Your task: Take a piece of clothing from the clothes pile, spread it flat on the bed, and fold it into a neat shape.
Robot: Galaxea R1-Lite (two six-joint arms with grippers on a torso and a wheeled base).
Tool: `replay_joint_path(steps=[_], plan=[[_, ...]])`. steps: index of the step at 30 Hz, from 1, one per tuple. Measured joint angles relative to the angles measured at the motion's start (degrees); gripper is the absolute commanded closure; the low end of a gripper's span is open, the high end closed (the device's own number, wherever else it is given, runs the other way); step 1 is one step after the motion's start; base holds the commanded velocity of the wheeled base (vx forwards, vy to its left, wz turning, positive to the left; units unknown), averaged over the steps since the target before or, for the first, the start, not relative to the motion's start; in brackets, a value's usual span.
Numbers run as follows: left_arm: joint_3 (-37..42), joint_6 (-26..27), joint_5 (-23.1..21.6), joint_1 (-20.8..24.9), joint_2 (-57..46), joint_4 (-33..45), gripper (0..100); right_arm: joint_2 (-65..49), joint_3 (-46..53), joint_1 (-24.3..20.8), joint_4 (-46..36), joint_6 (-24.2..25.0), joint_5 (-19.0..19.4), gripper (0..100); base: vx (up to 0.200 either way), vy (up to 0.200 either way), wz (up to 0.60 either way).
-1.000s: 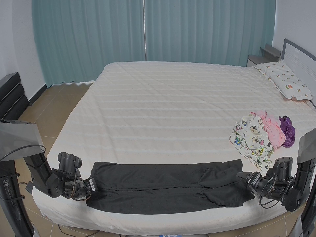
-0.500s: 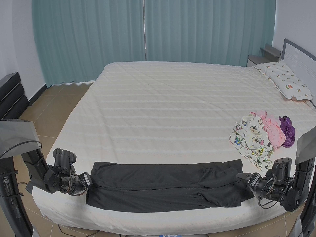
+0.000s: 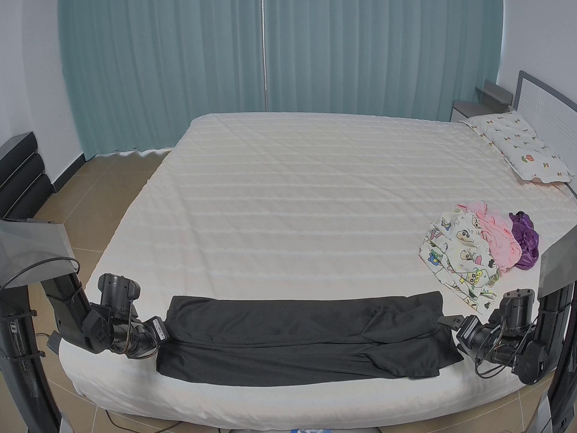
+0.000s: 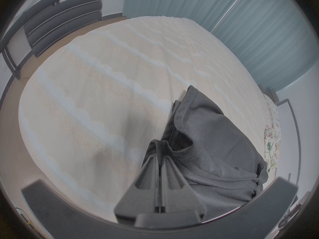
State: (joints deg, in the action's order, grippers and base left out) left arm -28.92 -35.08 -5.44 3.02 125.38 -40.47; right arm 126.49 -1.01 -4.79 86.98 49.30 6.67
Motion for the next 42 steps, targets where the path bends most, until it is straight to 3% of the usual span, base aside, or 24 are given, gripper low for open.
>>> replay_joint_path(steps=[25,26,42], plan=[[-0.22,-0.93,-0.55,0.37,0.15,0.07,100,9.86,-6.49,2.49,1.97,-21.55,9.53,0,0.0,0.0,0.0],[-0.24,-0.93,-0.55,0.37,0.15,0.07,100,10.09,-6.73,2.71,2.02,-21.77,9.73,100,0.0,0.0,0.0],[-0.27,-0.93,-0.55,0.41,0.15,0.05,100,11.72,-8.72,5.8,2.02,-22.46,10.57,100,0.0,0.0,0.0]])
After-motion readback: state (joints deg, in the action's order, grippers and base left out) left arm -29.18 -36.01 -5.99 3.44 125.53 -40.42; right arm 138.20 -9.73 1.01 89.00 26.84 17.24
